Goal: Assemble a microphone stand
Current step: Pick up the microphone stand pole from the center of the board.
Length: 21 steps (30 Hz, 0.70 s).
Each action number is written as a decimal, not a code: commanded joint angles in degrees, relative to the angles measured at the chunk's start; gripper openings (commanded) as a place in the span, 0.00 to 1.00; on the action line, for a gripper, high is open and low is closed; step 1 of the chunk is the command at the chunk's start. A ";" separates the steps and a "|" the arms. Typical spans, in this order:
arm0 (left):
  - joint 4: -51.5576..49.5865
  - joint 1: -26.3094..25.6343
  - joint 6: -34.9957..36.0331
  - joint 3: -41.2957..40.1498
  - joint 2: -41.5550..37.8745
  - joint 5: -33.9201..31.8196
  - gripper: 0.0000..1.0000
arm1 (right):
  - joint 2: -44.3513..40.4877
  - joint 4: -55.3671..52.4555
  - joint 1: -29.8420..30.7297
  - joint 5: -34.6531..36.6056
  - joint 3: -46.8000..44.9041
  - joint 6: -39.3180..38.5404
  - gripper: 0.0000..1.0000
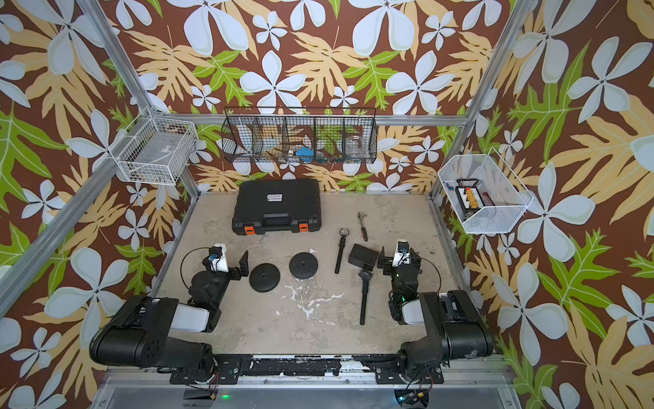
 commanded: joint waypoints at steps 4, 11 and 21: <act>-0.40 0.07 -0.84 1.45 0.41 -2.60 1.00 | 0.13 0.57 -0.02 0.05 0.29 0.41 1.00; -3.77 2.04 -3.97 3.38 0.80 -3.81 1.00 | 0.14 0.36 -0.02 0.02 0.37 0.43 1.00; -19.62 1.91 -4.77 8.46 -8.92 -6.94 0.88 | -5.16 -5.18 0.03 5.27 1.61 1.59 0.83</act>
